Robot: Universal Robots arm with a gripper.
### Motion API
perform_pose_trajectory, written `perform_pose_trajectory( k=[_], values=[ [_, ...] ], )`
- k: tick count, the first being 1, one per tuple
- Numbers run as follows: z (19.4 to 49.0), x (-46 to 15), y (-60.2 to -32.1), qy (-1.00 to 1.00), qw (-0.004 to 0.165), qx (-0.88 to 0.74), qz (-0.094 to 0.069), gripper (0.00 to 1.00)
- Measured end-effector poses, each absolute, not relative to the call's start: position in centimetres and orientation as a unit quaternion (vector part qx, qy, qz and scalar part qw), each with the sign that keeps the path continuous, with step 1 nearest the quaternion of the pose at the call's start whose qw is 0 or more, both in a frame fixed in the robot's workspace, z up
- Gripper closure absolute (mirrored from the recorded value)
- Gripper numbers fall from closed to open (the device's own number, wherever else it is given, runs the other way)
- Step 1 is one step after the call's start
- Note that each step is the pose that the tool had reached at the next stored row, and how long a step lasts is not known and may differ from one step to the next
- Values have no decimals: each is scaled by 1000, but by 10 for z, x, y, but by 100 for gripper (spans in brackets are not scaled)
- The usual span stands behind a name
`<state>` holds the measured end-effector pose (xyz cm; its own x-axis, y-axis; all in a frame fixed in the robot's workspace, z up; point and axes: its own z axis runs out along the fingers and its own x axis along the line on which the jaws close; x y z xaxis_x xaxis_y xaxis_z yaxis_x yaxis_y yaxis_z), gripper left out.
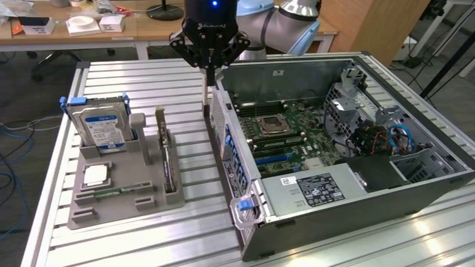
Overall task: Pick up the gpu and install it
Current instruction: 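Reach for the gpu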
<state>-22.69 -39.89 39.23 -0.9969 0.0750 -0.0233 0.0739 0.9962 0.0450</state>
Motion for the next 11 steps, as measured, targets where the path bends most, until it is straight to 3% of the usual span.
perform_pose_trajectory(
  k=[11],
  values=[
    [392,-237,-399,999,12,37,22,89]
  ],
)
